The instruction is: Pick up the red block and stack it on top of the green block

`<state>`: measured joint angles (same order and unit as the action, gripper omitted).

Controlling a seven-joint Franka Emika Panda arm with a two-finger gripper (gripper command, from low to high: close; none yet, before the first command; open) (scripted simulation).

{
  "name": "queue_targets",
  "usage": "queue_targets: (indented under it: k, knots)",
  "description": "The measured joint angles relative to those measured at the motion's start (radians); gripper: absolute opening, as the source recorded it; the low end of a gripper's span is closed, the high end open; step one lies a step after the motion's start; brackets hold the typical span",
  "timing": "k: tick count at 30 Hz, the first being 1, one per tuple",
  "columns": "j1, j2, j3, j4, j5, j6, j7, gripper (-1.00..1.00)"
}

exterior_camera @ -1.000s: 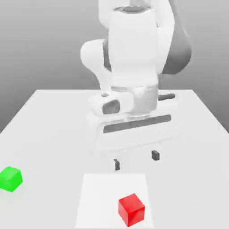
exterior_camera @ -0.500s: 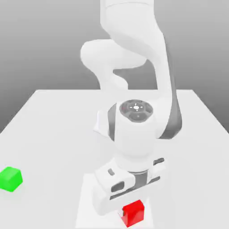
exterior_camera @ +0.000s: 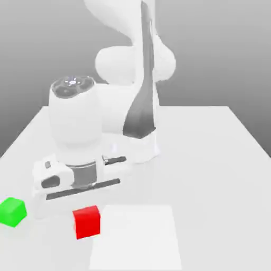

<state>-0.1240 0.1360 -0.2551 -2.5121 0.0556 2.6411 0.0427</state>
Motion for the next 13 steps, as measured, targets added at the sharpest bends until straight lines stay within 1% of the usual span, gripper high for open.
queue_targets:
  k: [4,5,7,9,10,13]
  knots:
    - [-0.148,-0.026,-0.110,0.000,0.016,-0.029,-0.173,-1.00]
    - [-0.190,-0.011,-0.131,0.007,0.037,-0.024,-0.231,-1.00]
    - [-0.233,0.044,-0.126,0.016,0.091,0.018,-0.303,-1.00]
    - [-0.272,0.111,-0.088,0.021,0.146,0.074,-0.351,-1.00]
    - [-0.282,0.138,-0.076,0.024,0.172,0.097,-0.371,1.00]
    - [-0.282,0.138,-0.076,0.024,0.172,0.097,-0.371,1.00]
